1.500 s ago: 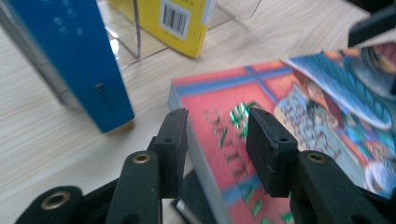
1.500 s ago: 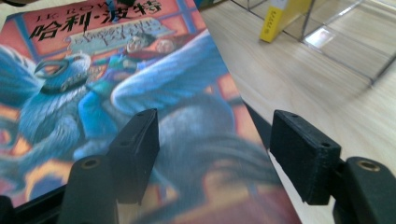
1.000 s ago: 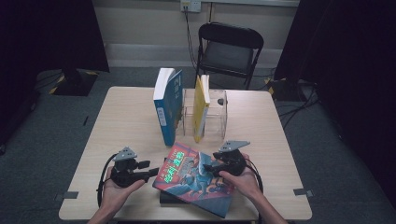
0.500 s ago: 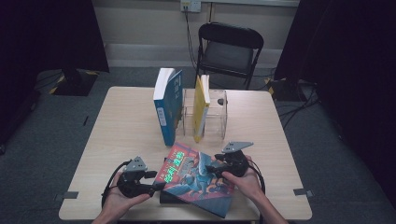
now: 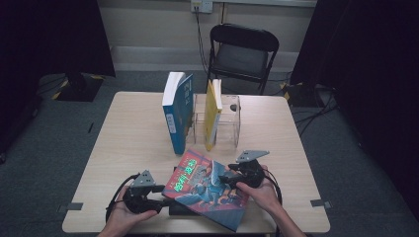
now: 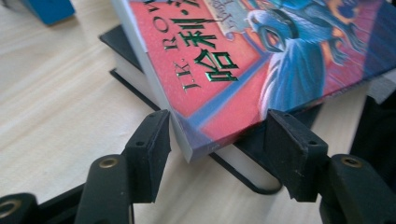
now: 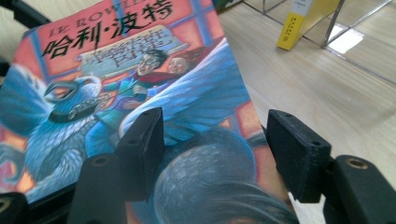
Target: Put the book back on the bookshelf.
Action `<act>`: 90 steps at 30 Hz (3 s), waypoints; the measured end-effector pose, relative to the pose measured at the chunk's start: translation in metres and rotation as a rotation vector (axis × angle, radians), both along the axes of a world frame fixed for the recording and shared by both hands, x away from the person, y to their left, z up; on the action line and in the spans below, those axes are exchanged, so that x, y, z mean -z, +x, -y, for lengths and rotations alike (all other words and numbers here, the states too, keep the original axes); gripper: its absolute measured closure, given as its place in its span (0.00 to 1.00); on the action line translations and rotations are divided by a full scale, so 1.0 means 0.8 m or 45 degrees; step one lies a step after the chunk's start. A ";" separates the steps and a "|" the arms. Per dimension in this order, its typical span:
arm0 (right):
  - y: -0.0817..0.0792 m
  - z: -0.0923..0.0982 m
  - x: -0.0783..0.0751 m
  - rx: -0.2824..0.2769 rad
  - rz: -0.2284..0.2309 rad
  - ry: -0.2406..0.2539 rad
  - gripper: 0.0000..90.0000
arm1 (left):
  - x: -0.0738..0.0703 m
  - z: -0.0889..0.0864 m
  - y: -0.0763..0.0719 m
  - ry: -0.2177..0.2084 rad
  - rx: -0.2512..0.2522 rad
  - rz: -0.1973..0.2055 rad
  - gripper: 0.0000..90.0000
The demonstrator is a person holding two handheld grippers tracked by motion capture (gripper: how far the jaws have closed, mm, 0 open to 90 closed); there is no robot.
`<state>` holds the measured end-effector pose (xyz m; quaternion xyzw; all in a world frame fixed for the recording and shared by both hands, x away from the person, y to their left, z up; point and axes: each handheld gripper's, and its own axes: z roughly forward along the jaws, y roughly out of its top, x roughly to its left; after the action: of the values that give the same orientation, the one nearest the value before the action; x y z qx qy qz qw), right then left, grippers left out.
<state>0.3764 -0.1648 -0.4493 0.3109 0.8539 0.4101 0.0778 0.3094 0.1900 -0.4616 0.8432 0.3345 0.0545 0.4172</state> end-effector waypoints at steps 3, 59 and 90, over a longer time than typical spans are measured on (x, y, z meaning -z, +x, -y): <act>-0.006 0.005 -0.002 -0.006 0.012 -0.023 0.44 | 0.000 0.001 0.008 -0.014 -0.034 0.008 0.40; -0.052 0.019 0.003 0.106 0.023 0.050 0.51 | -0.004 0.051 0.053 -0.073 -0.088 0.088 0.46; 0.012 -0.013 0.014 0.175 -0.079 0.085 0.18 | -0.001 0.048 0.051 -0.110 -0.082 -0.018 0.37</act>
<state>0.3860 -0.1545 -0.4602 0.3837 0.8184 0.4221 0.0689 0.3505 0.1517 -0.4610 0.8137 0.3663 0.0475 0.4489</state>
